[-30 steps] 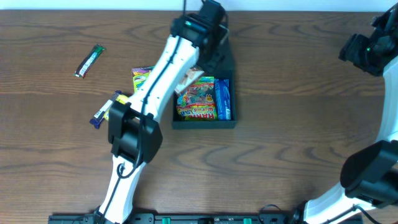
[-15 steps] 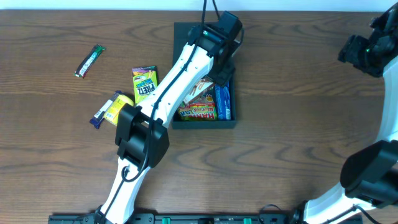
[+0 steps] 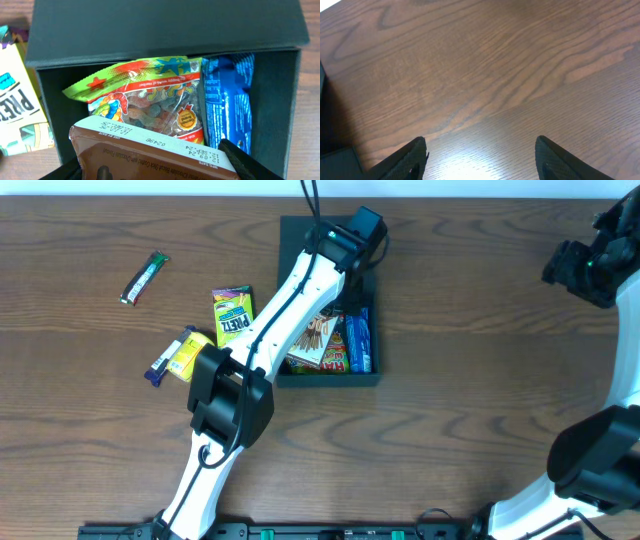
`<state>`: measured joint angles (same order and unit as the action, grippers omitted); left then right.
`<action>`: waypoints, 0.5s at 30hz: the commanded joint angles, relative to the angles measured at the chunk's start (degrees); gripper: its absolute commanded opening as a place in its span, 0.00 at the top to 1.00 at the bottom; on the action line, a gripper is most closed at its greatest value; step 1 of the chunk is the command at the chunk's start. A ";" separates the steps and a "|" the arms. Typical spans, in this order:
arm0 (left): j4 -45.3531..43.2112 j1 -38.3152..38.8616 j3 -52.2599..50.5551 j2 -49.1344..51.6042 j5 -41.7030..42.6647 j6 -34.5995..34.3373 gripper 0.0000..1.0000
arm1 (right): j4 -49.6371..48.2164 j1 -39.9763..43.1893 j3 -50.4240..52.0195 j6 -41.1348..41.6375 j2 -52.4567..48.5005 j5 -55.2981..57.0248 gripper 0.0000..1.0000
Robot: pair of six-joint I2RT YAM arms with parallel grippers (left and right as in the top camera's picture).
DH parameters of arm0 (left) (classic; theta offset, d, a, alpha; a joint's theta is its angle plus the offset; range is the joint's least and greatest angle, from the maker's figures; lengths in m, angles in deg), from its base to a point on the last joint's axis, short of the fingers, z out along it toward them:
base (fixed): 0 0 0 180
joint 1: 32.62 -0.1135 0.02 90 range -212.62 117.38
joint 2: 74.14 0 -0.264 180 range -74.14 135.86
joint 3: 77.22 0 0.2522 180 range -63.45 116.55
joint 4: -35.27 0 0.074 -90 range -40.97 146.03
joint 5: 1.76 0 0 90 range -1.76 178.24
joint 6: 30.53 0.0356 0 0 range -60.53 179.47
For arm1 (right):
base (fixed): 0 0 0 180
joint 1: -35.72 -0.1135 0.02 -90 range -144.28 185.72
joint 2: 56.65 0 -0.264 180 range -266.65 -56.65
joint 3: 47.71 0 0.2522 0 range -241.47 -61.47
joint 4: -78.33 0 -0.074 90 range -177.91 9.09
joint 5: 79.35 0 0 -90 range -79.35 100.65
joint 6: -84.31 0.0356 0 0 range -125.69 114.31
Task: Pack container
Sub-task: 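Carry the Pocky box with the left gripper and lower it into the box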
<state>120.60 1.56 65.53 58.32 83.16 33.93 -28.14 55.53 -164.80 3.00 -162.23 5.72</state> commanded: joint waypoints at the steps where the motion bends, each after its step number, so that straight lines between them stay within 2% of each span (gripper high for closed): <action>1: 0.26 -0.13 -0.57 1.05 -2.36 -4.98 0.39 | 0.09 0.39 -0.15 -0.61 -0.07 0.37 0.31; 6: 0.15 -0.24 -0.63 1.05 -3.82 -8.57 0.32 | 0.13 0.39 -0.15 -0.61 -0.07 0.37 0.31; 9: 0.13 -0.76 -0.63 1.05 -4.55 -9.22 0.37 | 0.20 0.39 -0.15 -0.61 -0.07 0.37 0.31; 13: 0.15 -1.81 -0.63 1.05 -4.55 -9.94 0.35 | 0.28 0.39 -0.15 -0.59 -0.07 0.35 0.30; 15: -0.07 -2.32 -0.63 1.05 -4.55 -10.51 0.31 | 0.35 0.37 -0.15 -0.59 -0.07 0.22 0.31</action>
<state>120.54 -0.02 65.51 58.32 80.08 24.78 -27.96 55.53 -164.80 3.00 -162.23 5.72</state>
